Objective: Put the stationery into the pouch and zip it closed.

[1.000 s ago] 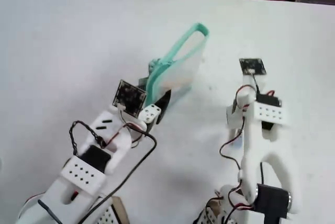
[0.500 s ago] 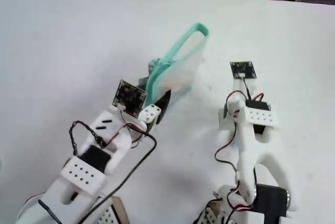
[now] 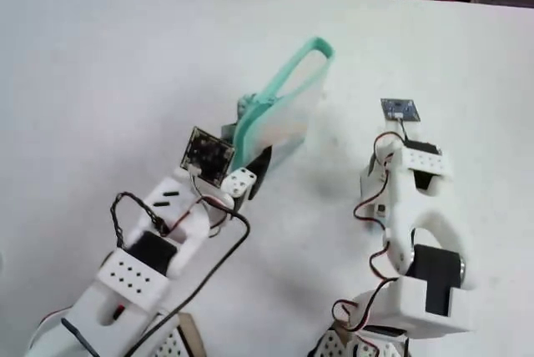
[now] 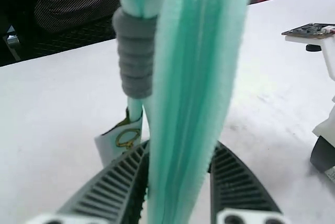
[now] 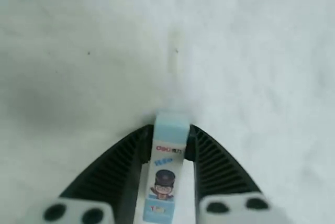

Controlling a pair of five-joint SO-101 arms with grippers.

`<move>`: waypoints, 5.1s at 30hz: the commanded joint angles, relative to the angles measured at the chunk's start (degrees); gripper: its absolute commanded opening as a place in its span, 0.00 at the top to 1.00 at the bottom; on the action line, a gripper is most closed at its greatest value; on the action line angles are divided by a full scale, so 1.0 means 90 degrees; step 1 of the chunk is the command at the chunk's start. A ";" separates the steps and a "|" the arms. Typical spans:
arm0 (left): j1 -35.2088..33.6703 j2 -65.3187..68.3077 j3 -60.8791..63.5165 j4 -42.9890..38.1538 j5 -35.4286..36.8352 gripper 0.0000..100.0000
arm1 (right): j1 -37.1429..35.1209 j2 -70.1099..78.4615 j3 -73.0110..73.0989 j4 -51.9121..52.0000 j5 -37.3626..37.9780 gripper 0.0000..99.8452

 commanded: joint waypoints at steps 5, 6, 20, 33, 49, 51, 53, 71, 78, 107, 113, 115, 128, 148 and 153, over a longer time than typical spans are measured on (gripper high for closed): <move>-0.0024 0.0024 -0.0029 0.0029 0.0098 0.83 | -0.0034 -0.1714 -0.0889 0.0425 0.0029 0.98; -0.0024 0.0024 0.0000 0.0020 0.0098 0.83 | -0.0034 -0.2183 -0.1133 0.0620 0.0020 0.98; -0.0034 -0.0024 0.0029 0.0029 0.0059 0.83 | -0.3082 -0.5934 -0.2579 -0.0806 -0.0596 0.98; -0.0034 -0.0024 0.0029 0.0020 0.0059 0.83 | -0.3277 -0.4459 -0.2530 -0.1802 -0.0596 0.98; -0.0034 -0.0024 0.0010 -0.0010 0.0049 0.83 | -0.2955 -0.4313 -0.1934 -0.1695 -0.0596 0.98; -0.0034 -0.0024 0.0010 -0.0010 0.0049 0.83 | -0.2965 -0.4342 -0.1944 -0.1685 -0.0586 0.95; -0.0034 -0.0024 0.0010 -0.0010 0.0049 0.83 | -0.2974 -0.4361 -0.1934 -0.1646 -0.0586 0.84; -0.0034 -0.0024 0.0000 -0.0010 0.0049 0.83 | -0.2974 -0.4098 -0.2725 -0.0894 -0.0596 0.81; -0.0044 -0.0024 0.0000 0.0010 0.0049 0.83 | -0.3121 -0.3668 -0.2813 -0.0728 -0.0596 0.99; -0.0044 -0.0024 0.0020 -0.0010 0.0049 0.83 | -0.4625 -0.2017 -0.7053 0.4117 0.1387 0.82; -0.0044 -0.0015 0.0020 -0.0010 0.0049 0.83 | -0.4547 -0.1929 -0.7111 0.4420 0.1670 0.83; -0.0044 -0.0015 0.0020 -0.0010 0.0049 0.83 | -0.4547 -0.1988 -0.7111 0.4420 0.1719 0.83; -0.0044 -0.0015 0.0020 -0.0010 0.0049 0.83 | -0.4518 -0.1128 -0.7111 0.4264 0.2042 0.89; -0.0298 -0.0034 -0.0879 0.0029 0.0107 0.82 | -0.4049 -0.1460 -0.7043 0.4313 0.2042 0.98; 0.0122 0.0015 -0.1006 -0.0020 0.0107 0.82 | -0.4098 -0.1451 -0.6896 0.4283 0.1739 0.98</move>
